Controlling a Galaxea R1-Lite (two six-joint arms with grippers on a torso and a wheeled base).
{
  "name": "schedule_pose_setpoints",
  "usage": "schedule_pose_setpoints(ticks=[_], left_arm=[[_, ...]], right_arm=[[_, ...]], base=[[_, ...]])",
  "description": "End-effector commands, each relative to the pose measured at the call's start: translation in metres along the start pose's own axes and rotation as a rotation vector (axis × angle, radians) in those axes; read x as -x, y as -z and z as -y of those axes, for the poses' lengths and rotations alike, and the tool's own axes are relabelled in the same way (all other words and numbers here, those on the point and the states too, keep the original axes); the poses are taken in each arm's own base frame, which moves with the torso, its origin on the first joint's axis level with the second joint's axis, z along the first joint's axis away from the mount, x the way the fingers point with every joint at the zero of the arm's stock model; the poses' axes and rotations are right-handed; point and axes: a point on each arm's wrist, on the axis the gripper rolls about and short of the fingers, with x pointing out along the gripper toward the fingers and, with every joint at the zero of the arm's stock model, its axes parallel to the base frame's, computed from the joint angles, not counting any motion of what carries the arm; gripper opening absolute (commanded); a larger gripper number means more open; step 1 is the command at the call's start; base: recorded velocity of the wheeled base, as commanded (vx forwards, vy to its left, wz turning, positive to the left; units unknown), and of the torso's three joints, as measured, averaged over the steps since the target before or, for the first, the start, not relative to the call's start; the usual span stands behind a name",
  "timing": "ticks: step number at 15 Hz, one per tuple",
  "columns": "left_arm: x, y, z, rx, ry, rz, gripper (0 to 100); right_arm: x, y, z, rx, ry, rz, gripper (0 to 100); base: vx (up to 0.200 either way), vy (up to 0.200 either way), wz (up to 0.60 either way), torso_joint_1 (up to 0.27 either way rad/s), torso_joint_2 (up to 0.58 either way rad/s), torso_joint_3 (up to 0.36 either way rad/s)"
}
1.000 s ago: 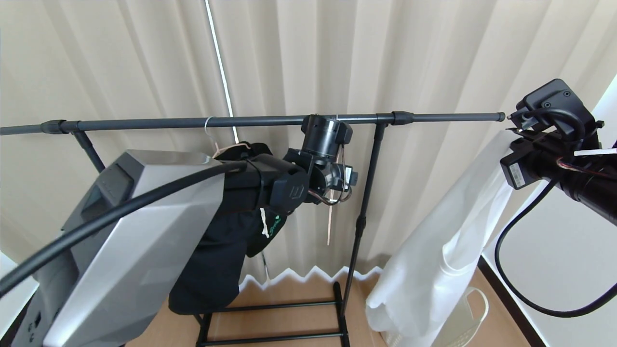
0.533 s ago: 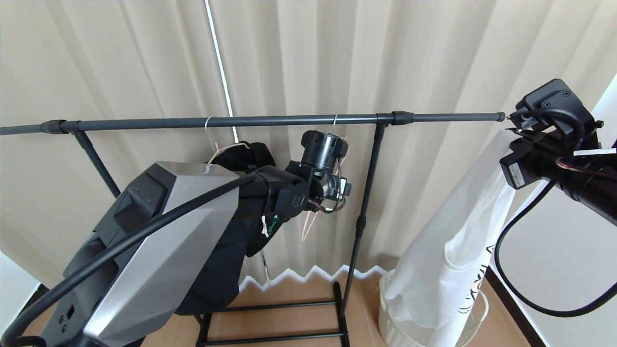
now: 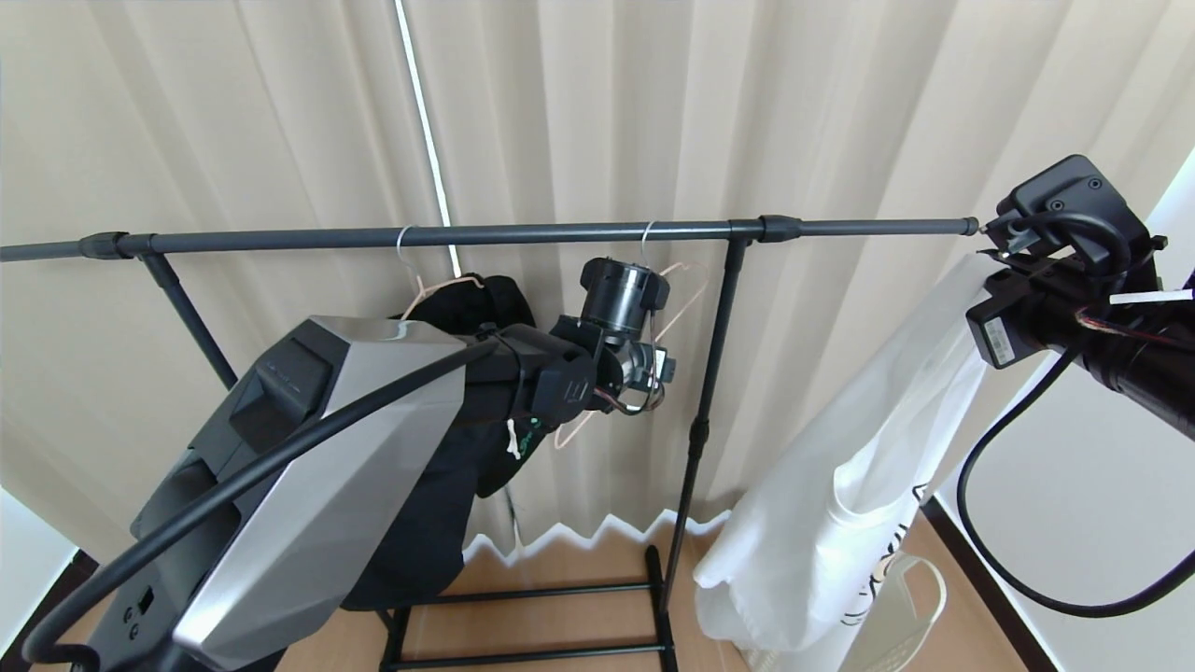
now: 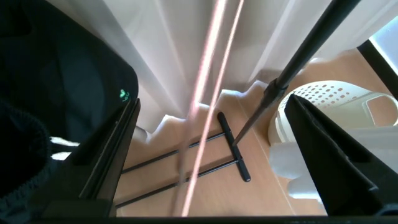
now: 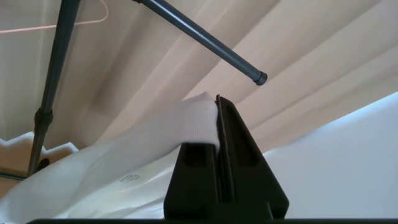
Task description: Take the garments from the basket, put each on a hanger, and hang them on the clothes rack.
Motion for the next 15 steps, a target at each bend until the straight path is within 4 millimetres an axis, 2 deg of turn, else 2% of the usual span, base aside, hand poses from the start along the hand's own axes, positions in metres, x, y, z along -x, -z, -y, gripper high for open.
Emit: schedule_pose_setpoints(ticks=[1, 10, 15], left_arm=[[0.003, -0.002, 0.003, 0.001, 0.006, 0.005, 100], [0.005, -0.003, 0.004, 0.01, 0.008, 0.01, 100], [0.002, -0.006, -0.009, 0.023, -0.031, 0.012, 100]], right_arm=[[0.0, 0.0, 0.0, 0.0, 0.0, 0.001, 0], [0.0, 0.0, 0.0, 0.0, 0.0, 0.001, 0], [0.0, 0.0, 0.0, 0.001, 0.001, 0.0, 0]], base=[[0.0, 0.0, 0.0, 0.0, 0.0, 0.0], [0.0, 0.0, 0.0, 0.0, 0.0, 0.0], [0.0, 0.0, 0.0, 0.0, 0.0, 0.0]])
